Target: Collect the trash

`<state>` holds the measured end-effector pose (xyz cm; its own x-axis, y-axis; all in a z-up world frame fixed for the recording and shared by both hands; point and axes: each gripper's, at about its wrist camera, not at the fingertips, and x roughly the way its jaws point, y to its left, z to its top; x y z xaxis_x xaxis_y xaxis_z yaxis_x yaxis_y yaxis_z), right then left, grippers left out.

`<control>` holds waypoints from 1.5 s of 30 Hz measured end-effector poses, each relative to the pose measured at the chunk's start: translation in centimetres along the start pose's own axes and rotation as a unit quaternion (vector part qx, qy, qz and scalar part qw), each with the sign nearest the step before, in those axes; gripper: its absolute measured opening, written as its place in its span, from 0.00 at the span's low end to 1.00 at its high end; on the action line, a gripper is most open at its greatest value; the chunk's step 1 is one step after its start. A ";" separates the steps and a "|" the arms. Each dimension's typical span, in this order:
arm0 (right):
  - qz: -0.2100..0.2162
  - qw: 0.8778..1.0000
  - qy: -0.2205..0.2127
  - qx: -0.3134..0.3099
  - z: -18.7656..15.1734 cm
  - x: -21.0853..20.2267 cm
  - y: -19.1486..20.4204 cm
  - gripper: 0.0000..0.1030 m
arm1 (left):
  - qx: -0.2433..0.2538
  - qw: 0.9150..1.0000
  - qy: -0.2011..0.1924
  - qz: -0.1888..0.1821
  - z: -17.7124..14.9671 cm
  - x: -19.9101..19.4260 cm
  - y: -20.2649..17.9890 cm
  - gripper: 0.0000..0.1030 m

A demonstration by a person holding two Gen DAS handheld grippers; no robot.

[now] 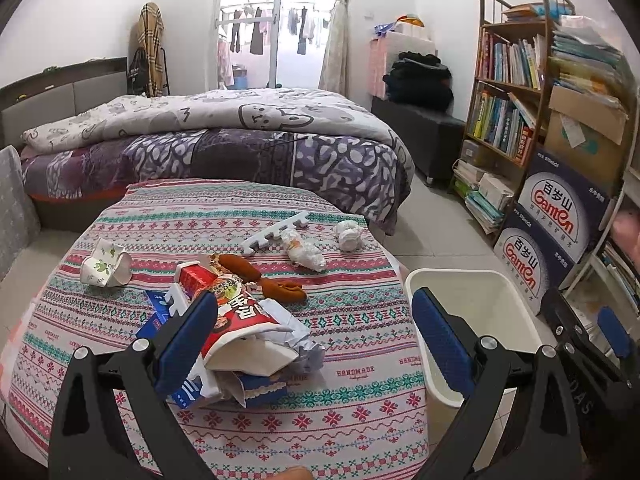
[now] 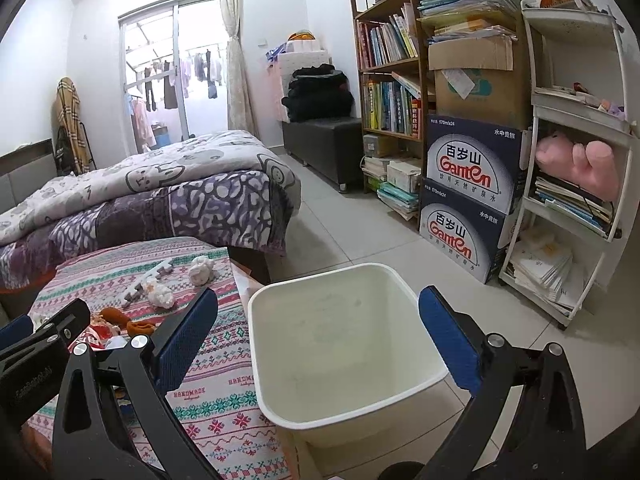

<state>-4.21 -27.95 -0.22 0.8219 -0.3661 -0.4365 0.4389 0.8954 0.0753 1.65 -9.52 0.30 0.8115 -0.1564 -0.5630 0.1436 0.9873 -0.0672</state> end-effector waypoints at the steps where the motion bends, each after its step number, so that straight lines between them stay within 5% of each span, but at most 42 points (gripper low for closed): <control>1: 0.000 1.000 0.000 0.001 0.0 0.0 0.0 0.93 | -0.001 1.000 0.001 0.000 0.0 0.0 0.1 0.92; 37: 0.002 1.000 0.007 0.005 -0.4 0.0 0.4 0.93 | -0.010 1.000 0.011 0.007 -0.4 0.4 0.7 0.92; 45: 0.030 0.999 -0.001 0.020 1.9 -0.9 2.1 0.93 | -0.038 0.999 0.013 0.007 1.9 0.2 2.2 0.92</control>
<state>-3.37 -26.27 2.02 0.8480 -0.3120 -0.4284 0.4021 0.9053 0.1368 3.24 -7.45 1.64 0.7975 -0.1429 -0.5861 0.0882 0.9887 -0.1211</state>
